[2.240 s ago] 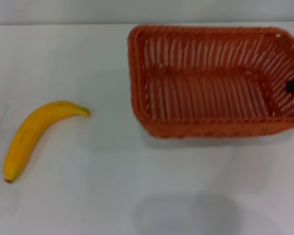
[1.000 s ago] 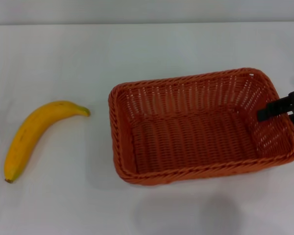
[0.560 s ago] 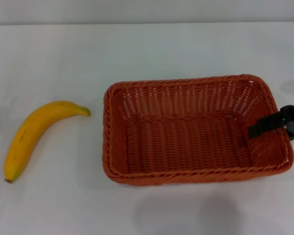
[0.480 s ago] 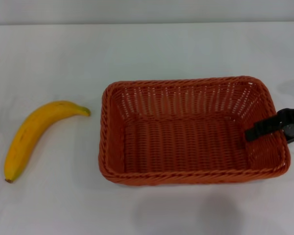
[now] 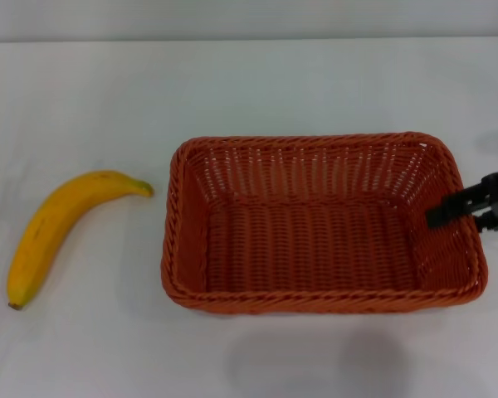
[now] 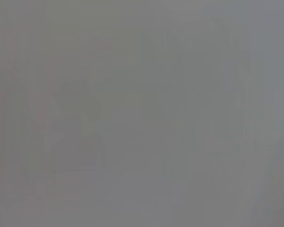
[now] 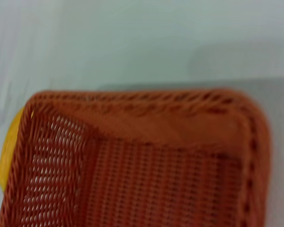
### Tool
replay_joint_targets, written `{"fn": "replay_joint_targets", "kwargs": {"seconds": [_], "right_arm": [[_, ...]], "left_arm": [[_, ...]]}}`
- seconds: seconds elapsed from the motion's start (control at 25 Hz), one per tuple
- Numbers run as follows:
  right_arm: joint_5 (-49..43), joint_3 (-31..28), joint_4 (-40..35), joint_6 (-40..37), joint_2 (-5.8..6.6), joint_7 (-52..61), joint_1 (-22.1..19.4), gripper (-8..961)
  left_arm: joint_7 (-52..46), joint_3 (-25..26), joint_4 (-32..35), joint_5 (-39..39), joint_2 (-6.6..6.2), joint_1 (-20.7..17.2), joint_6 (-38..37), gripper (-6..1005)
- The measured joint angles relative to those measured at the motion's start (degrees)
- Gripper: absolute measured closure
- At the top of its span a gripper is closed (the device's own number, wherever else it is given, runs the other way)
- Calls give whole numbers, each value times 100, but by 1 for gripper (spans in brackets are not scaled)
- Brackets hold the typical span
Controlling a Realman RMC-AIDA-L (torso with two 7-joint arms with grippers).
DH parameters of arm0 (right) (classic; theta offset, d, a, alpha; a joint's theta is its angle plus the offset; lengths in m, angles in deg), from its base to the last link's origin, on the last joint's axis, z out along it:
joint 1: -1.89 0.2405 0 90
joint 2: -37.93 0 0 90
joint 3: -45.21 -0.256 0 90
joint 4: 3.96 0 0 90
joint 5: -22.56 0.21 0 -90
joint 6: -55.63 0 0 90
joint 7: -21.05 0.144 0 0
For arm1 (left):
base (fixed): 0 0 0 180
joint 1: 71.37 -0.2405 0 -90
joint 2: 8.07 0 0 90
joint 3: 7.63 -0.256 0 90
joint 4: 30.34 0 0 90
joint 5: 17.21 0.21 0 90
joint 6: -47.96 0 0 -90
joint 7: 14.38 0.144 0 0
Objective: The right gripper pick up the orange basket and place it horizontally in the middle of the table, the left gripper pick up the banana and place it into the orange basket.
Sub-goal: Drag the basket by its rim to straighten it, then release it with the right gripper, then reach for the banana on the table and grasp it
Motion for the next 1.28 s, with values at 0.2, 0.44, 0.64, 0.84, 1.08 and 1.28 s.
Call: {"fn": "replay_joint_targets", "kwargs": {"seconds": [0.2, 0.44, 0.64, 0.84, 1.08, 1.28], "right_arm": [[80, -496, 27, -17, 159, -335, 31, 192], [327, -1648, 179, 189, 354, -1642, -44, 192], [719, -2017, 547, 1440, 260, -3206, -430, 193], [1768, -2040, 1037, 2496, 90, -4846, -825, 193], [3016, -2056, 1405, 3118, -131, -6207, -1097, 194], [3402, -2060, 1700, 3303, -110, -6514, -1093, 193]], "left_arm": [[-389, -8, -389, 204, -2, -6, -94, 220], [-2118, -16, -1575, 1313, -200, 218, -381, 227], [-3681, -18, -2430, 2967, -669, 847, -785, 232], [-4613, -26, -3266, 4494, -909, 1610, -1223, 238], [-5052, -31, -3484, 6958, -1297, 2679, -1558, 244], [-5148, -38, -3498, 8477, -1434, 3332, -1647, 250]]}}
